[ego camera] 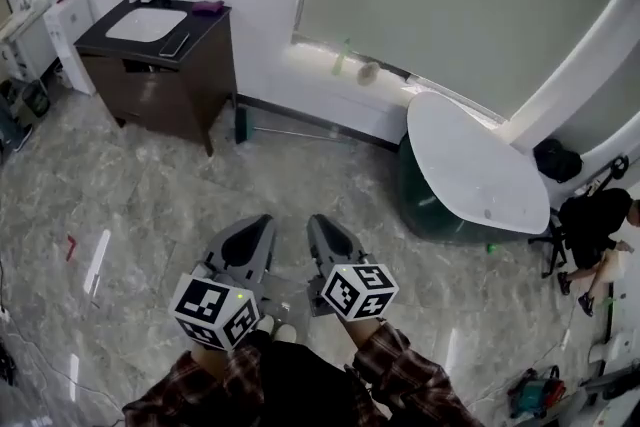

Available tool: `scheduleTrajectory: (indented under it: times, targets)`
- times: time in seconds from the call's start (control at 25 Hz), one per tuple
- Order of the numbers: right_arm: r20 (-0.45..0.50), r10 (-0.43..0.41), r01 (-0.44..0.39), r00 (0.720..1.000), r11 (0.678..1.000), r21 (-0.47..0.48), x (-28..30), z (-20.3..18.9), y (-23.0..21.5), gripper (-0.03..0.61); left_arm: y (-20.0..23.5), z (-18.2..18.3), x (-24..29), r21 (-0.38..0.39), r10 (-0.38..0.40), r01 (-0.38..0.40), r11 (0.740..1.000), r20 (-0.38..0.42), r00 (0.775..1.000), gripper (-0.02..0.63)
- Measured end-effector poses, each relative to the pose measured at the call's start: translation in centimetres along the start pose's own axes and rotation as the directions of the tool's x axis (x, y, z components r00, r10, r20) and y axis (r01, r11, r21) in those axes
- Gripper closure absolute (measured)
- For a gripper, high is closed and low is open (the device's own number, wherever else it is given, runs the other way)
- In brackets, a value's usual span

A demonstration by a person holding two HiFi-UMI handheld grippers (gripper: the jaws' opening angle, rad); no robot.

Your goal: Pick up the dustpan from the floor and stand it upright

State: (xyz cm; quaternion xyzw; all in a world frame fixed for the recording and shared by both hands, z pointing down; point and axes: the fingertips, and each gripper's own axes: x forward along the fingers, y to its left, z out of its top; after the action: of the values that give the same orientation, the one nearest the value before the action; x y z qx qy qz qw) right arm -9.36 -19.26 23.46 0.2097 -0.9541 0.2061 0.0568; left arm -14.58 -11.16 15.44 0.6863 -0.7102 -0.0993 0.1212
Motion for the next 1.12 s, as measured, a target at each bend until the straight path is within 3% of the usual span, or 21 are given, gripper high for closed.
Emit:
scheduleTrajectory:
  times: [0.24,0.56,1.12]
  targets:
    - [0.117,-0.012,0.026,0.993,0.992,-0.122,-5.2,7.3,-1.8,0.558,-7.1,1.5,4.7,0.034,-0.116,0.116,0.993,-0.02,0.993,0.603]
    - [0.171,-0.066,0.097,0.983,0.979,-0.179,-10.7,10.3,-2.6,0.566,-12.9,0.6,8.0,0.066,-0.245,0.252,0.966,-0.093,0.965,0.603]
    - [0.195,-0.031,0.071,0.98,0.976,-0.205,-12.1,11.3,-0.5,0.566,-12.3,-0.2,7.1,0.055,-0.226,0.233,0.971,-0.104,0.968,0.603]
